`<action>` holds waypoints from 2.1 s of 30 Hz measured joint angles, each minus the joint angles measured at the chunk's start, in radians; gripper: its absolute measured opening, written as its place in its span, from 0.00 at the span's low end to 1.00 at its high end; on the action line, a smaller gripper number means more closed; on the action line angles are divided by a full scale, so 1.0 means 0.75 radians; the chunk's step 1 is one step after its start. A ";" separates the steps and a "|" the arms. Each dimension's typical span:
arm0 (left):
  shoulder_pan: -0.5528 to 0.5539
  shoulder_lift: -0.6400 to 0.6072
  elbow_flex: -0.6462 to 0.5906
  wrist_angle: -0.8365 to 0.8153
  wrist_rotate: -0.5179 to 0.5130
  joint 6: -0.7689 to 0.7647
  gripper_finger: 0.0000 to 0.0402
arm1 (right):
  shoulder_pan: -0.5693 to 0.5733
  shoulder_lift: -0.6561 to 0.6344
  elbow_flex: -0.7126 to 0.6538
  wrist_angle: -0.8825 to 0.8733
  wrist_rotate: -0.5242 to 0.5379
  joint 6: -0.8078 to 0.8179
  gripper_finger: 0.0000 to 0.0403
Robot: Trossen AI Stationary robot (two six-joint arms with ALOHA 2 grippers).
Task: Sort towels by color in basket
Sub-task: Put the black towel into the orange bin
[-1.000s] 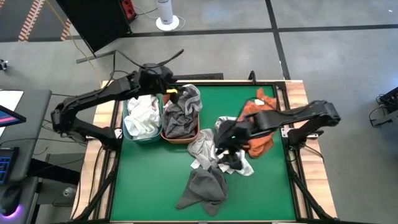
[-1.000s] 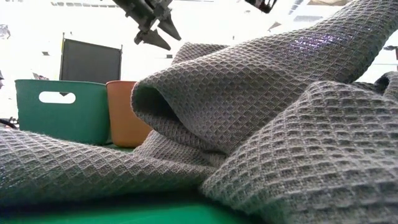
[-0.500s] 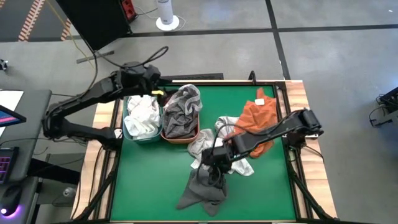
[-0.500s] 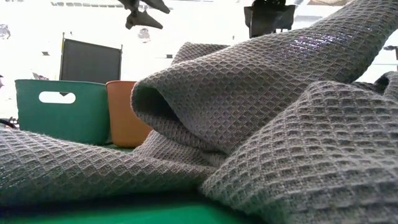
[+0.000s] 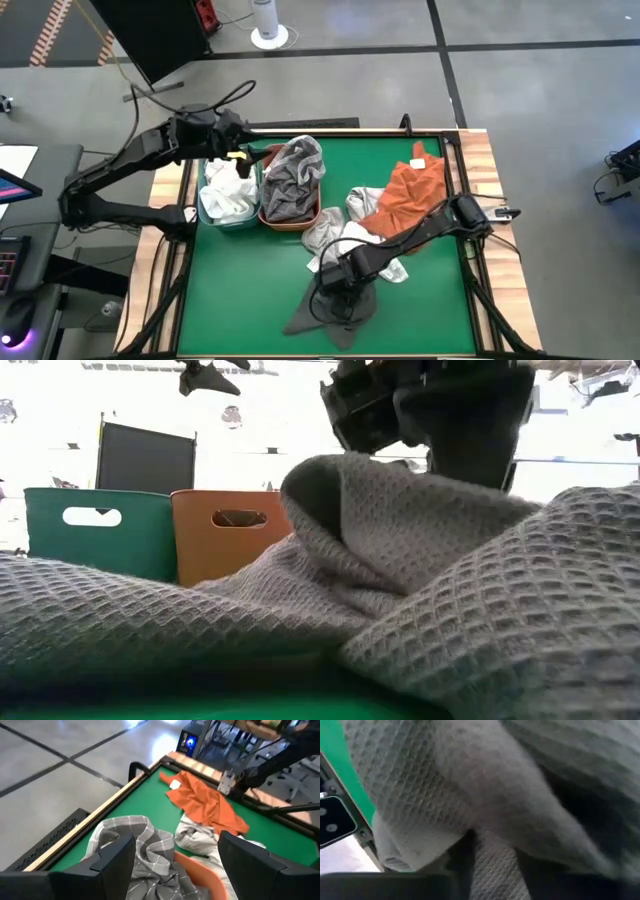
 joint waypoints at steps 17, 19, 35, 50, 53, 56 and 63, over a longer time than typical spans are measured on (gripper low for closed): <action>-0.005 -0.158 0.000 0.016 0.023 -0.140 0.67 | -0.172 -0.385 -0.001 0.009 0.276 -0.067 0.03; -0.005 -0.170 0.000 0.029 0.072 -0.151 0.67 | -0.207 -0.472 -0.001 0.093 0.363 -0.099 0.03; -0.079 -0.199 0.000 0.166 0.232 -0.127 0.67 | -0.678 -0.692 0.002 1.389 0.341 -0.526 0.04; -0.079 -0.169 0.000 0.149 -0.277 -0.069 0.67 | -0.961 -0.675 0.000 1.169 -0.215 -0.477 0.04; -0.078 -0.115 0.000 0.146 -0.334 -0.068 0.67 | -1.019 -0.675 0.028 1.147 -0.368 -0.478 0.04; -0.079 -0.053 0.000 0.152 -0.361 -0.060 0.67 | -1.091 -0.675 0.099 1.102 -0.523 -0.474 0.04; -0.079 0.108 0.000 0.246 -0.378 -0.135 0.67 | -1.186 -0.674 0.140 1.064 -0.648 -0.500 0.04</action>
